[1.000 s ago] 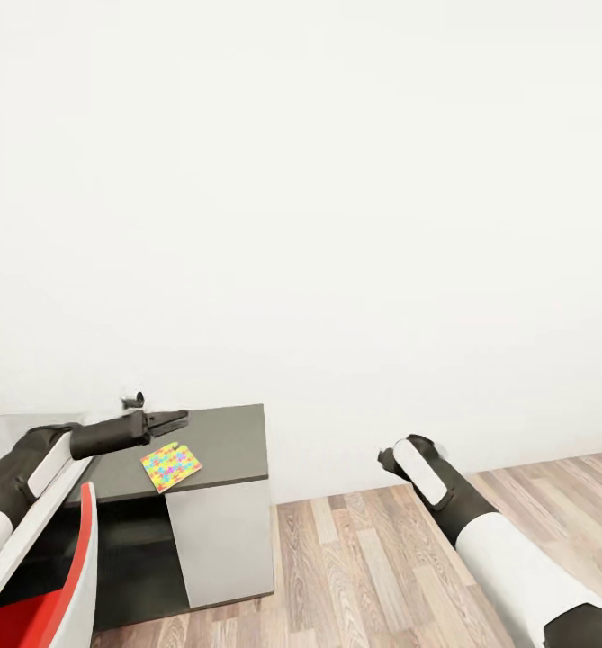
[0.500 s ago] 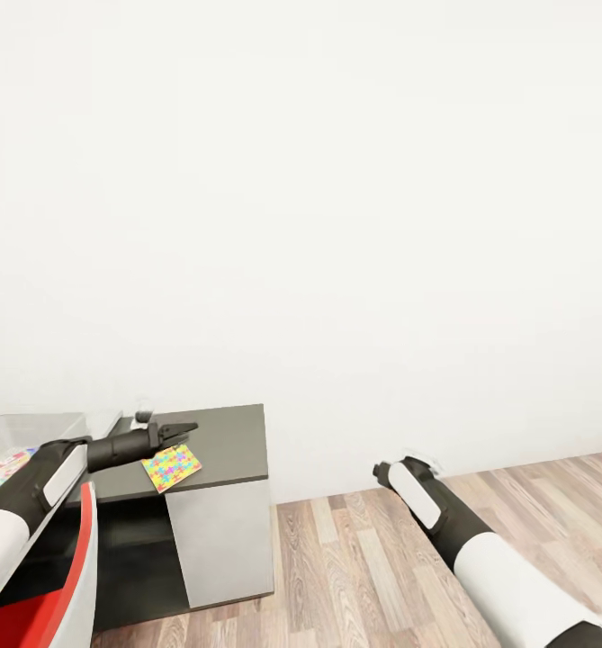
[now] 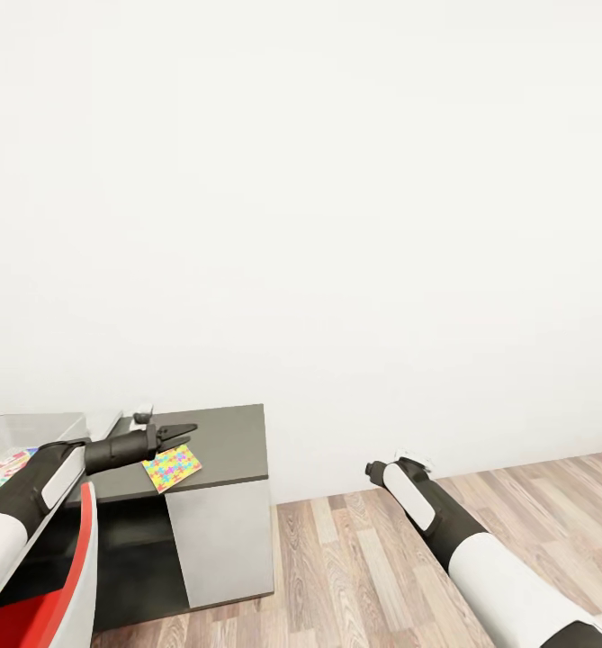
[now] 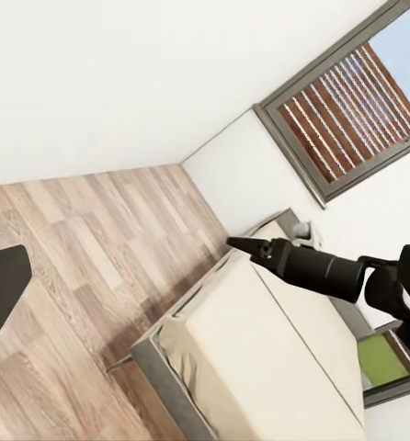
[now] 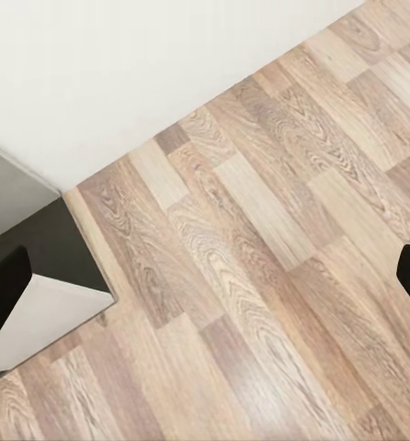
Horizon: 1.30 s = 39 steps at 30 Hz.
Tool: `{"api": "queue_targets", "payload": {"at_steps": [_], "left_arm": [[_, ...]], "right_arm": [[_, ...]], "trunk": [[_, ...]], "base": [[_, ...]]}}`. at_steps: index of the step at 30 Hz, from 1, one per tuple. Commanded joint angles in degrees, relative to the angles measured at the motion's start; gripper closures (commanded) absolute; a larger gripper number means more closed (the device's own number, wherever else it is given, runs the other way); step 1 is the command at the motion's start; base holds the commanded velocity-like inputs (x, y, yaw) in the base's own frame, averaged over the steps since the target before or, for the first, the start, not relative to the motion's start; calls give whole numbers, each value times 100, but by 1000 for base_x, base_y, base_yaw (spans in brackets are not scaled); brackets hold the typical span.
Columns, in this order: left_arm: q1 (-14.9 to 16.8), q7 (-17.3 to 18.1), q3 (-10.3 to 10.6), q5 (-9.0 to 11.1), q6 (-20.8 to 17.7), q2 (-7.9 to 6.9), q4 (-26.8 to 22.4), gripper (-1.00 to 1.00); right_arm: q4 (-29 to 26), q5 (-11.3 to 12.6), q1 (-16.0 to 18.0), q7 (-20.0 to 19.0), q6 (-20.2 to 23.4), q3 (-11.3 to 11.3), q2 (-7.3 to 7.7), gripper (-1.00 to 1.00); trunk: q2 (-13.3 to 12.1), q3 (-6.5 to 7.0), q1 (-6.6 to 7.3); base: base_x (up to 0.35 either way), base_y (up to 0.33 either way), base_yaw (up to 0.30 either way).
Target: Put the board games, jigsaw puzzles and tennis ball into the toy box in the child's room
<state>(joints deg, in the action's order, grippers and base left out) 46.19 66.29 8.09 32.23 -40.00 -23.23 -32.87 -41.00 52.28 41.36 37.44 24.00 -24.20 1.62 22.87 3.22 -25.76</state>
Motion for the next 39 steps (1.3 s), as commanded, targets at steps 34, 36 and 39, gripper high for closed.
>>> {"api": "queue_targets", "payload": {"at_steps": [34, 36, 39], "left_arm": [[5, -2964, -403, 49, 125, 299, 0, -100], [5, -3070, -404, 52, 159, 300, 0, -100], [5, -3240, -404, 54, 189, 301, 0, -100]], "right_arm": [[-13, 28, 4, -501, 34, -41, 14, -100], [-15, 28, 4, -502, 34, -46, 14, -100], [-19, 28, 4, -506, 34, -48, 14, -100]], "trunk": [[5, -3, -3], [5, -3, -3], [5, -3, -3]], "base": [[0, 0, 0], [0, 0, 0], [0, 0, 0]]}}
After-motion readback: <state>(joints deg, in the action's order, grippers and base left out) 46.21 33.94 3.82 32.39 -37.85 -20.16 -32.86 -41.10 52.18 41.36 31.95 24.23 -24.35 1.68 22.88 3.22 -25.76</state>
